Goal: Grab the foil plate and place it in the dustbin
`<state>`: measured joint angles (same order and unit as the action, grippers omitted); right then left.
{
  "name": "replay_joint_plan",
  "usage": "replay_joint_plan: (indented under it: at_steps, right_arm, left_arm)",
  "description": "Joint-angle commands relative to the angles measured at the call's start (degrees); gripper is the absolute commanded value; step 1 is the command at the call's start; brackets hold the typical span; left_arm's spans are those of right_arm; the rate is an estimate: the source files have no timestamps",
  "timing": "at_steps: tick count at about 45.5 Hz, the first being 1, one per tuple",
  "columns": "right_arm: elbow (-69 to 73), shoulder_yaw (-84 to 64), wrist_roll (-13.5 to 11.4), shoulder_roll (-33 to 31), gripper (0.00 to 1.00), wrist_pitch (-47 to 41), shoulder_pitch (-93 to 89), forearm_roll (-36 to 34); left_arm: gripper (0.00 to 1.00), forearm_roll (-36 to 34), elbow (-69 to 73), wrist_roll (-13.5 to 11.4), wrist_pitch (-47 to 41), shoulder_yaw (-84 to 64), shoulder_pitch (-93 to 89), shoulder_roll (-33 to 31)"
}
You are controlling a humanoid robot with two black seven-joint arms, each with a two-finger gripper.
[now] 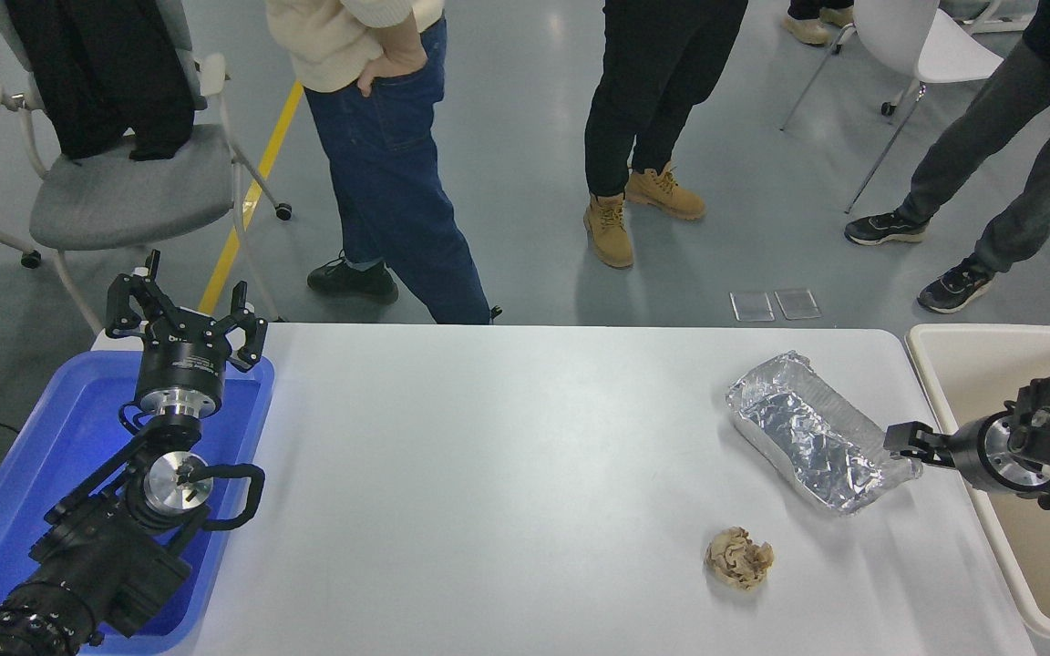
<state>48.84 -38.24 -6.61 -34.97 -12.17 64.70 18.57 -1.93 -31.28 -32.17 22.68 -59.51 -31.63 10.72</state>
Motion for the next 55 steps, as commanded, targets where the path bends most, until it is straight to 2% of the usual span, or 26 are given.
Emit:
replay_joint_plan:
  at_steps: [1,20,25,28,31,36,43,48,55]
  right_arm:
    - [1.7,0.27,-1.3,0.69,1.0,0.57,0.17,-9.42]
    - [-1.46,1.06,-1.48,5.35,0.97,3.91,-2.64,-12.42]
    - [-2.52,2.11,-1.48,5.96,0.85,3.91,-3.79,-12.42]
    - [-2.96,2.37,-1.48,6.23,0.7,3.91,-4.14,-12.24]
    - [-4.01,2.55,-1.48,6.75,0.62,3.91,-4.75,-12.24]
    - [-5.5,3.08,-1.48,7.81,0.41,3.91,-5.72,-12.07]
    - [-6.47,4.22,-1.48,8.6,0.26,4.0,-6.78,-11.54]
    - [-6.47,4.4,-1.39,8.69,0.0,3.91,-6.95,-11.28]
    - [-6.47,4.4,-1.3,9.3,0.0,3.91,-6.95,-11.19]
  left_arm:
    - [0.99,0.0,-0.01,0.0,0.0,0.01,-0.01,0.0]
    - [0.99,0.0,-0.01,0.0,0.0,0.01,-0.01,0.09]
    - [0.99,0.0,-0.01,0.0,0.0,0.01,-0.01,0.09]
    - [0.99,0.0,-0.01,0.0,0.0,0.01,-0.01,0.09]
    - [0.99,0.0,-0.01,0.0,0.0,0.01,-0.01,0.09]
    - [0.99,0.0,-0.01,0.0,0.0,0.01,-0.01,0.09]
    - [0.99,0.0,-0.01,0.0,0.0,0.01,-0.01,0.09]
    - [0.99,0.0,-0.01,0.0,0.0,0.01,-0.01,0.09]
    - [0.99,0.0,-0.01,0.0,0.0,0.01,-0.01,0.09]
